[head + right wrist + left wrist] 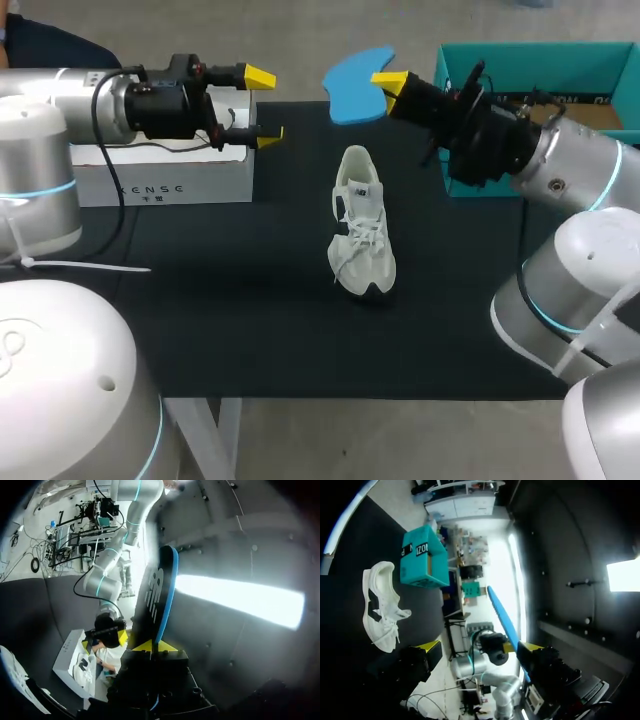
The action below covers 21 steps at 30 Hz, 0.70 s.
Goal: Take the shoe out of the shoebox, open the shoe tongue, remove and reinsert the insole, then place the shoe into the shoebox
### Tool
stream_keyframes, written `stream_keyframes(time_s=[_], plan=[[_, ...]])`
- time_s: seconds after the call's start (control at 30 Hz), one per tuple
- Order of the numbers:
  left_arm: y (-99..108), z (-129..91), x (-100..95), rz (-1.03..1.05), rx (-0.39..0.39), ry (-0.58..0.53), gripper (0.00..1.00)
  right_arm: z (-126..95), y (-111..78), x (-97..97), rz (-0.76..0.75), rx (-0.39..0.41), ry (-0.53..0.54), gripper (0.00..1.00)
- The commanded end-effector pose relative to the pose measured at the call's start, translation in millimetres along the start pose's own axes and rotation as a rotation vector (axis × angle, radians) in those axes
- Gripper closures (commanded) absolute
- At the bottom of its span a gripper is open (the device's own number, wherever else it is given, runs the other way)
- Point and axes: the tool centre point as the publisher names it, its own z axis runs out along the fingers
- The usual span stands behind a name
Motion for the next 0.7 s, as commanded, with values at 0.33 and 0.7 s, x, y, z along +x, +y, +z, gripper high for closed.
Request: stream_keyframes(time_s=[0.33,0.7], plan=[[0,0,0.3,-0.001,0.001,-0.004,0.0,15,8.8,30.3,-0.159,-0.072,-0.098,1.0],[0,0,0.3,-0.001,0.001,-0.004,0.0,28,1.8,68.8,-0.198,-0.069,-0.233,1.0]])
